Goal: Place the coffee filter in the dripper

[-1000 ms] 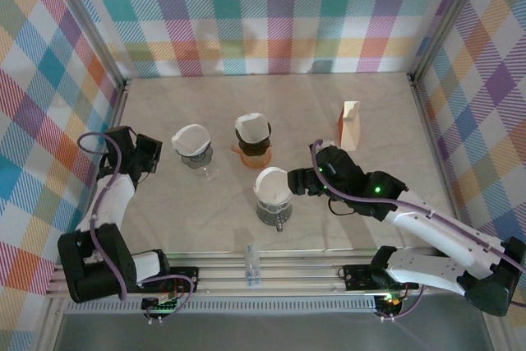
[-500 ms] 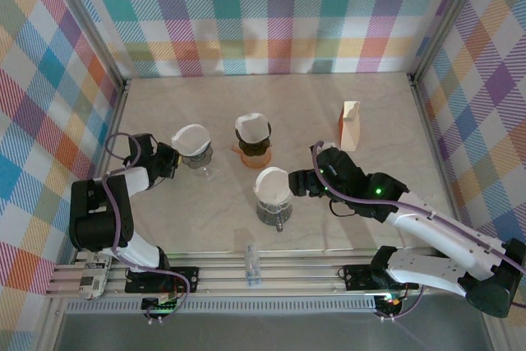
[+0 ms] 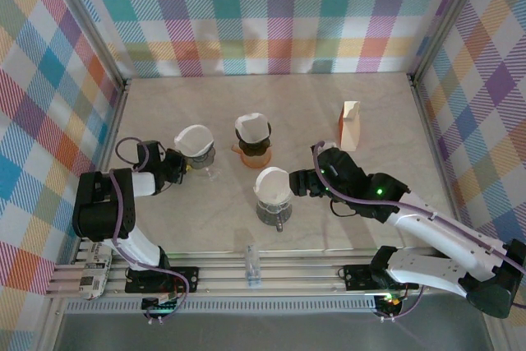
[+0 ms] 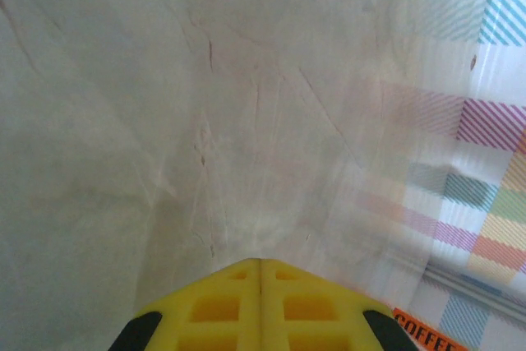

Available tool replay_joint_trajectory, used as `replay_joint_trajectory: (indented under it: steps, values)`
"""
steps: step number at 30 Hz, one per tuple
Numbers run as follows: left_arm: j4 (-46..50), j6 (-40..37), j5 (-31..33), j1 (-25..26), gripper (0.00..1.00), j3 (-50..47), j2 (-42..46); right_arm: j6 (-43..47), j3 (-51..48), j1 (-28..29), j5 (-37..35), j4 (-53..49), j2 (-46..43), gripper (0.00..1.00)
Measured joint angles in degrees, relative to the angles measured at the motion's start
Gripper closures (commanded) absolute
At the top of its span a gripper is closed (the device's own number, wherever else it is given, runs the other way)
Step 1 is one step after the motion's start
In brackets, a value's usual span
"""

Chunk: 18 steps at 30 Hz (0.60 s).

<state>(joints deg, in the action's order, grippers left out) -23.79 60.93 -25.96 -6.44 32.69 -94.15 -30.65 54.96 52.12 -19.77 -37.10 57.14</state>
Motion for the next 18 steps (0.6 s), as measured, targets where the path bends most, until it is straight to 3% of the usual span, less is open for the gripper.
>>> replay_joint_trajectory:
  steps: [18]
  values:
    - [-5.0, 0.6, -0.1, 9.5, 1.0, -1.9, -0.3, 0.0, -1.0, 0.0, -0.3, -0.2, 0.0, 0.12]
